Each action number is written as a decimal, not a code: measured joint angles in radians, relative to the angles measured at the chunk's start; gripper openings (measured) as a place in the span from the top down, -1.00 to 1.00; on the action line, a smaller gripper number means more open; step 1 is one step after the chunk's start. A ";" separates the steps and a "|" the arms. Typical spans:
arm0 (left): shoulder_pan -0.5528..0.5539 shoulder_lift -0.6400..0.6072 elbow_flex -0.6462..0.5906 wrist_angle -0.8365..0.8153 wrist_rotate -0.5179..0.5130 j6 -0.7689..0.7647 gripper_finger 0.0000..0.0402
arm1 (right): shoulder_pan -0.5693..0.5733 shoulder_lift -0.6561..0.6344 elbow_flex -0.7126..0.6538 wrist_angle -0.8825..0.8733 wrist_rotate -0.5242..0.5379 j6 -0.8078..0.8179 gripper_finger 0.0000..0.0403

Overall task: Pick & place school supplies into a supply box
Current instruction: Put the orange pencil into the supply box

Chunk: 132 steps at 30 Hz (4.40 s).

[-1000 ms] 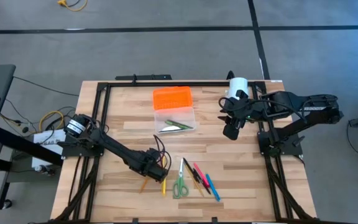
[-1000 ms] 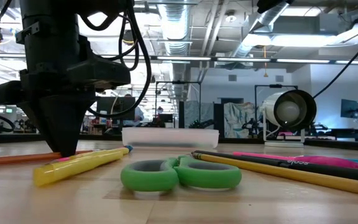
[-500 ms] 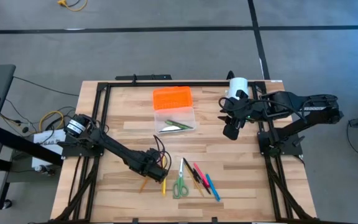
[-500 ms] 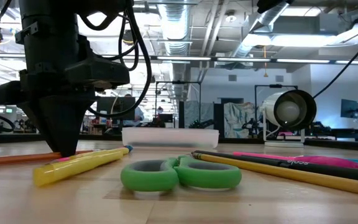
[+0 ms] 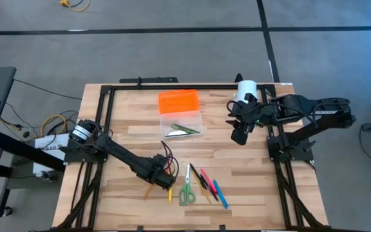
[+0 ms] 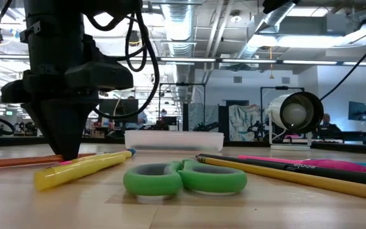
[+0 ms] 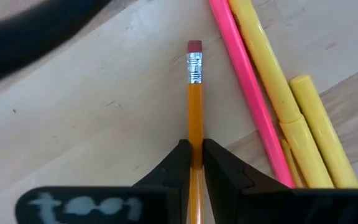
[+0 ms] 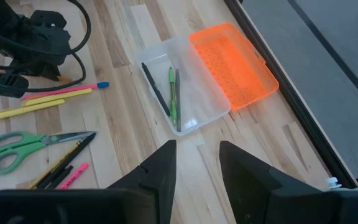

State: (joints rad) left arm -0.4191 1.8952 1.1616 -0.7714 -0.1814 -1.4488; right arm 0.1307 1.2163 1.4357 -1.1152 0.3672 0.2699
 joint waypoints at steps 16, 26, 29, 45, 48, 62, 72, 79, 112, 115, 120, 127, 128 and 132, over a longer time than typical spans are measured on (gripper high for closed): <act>0.025 0.001 0.115 -0.075 -0.015 0.090 0.84 | 0.000 0.000 0.000 0.000 0.000 0.000 0.42; 0.095 -0.002 0.275 -0.266 -0.094 0.262 0.84 | 0.000 0.000 0.000 0.000 -0.002 0.019 0.42; 0.120 -0.004 0.301 -0.290 -0.113 0.322 0.87 | 0.000 0.000 0.000 0.000 -0.002 0.019 0.42; 0.151 -0.004 0.215 -0.201 0.010 0.362 0.45 | 0.000 0.000 0.000 -0.014 -0.002 0.008 0.42; 0.156 -0.004 0.172 -0.122 0.058 0.362 0.26 | 0.000 0.000 0.000 -0.014 -0.002 -0.005 0.42; 0.143 0.004 0.099 -0.058 0.087 0.329 0.09 | 0.000 0.000 0.000 -0.014 -0.001 -0.008 0.42; 0.143 0.004 0.099 -0.092 0.119 0.383 0.12 | 0.000 0.000 0.000 -0.014 -0.001 -0.008 0.42; 0.140 0.004 0.099 -0.083 0.121 0.400 0.31 | 0.000 0.000 0.000 -0.014 -0.001 -0.007 0.42; 0.126 0.003 -0.026 0.067 0.147 0.336 0.90 | -0.003 0.000 0.000 -0.014 0.000 -0.008 0.42; 0.126 0.003 -0.026 0.067 0.146 0.330 0.86 | -0.003 0.000 0.000 -0.014 0.000 -0.008 0.42; 0.126 0.005 0.003 0.042 0.140 0.341 0.94 | -0.003 0.000 0.000 -0.014 0.000 -0.008 0.42; 0.136 0.013 0.060 -0.003 0.132 0.375 0.91 | -0.003 0.000 0.000 -0.013 0.000 -0.008 0.42; 0.138 0.013 0.067 -0.004 0.133 0.382 0.91 | -0.003 0.000 0.000 -0.014 0.000 -0.008 0.42; 0.141 0.012 0.087 -0.024 0.143 0.408 0.94 | -0.002 0.000 0.000 -0.014 0.000 -0.007 0.42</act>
State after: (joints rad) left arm -0.2777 1.9070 1.2488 -0.7955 -0.0381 -1.0409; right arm 0.1289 1.2163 1.4357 -1.1289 0.3676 0.2630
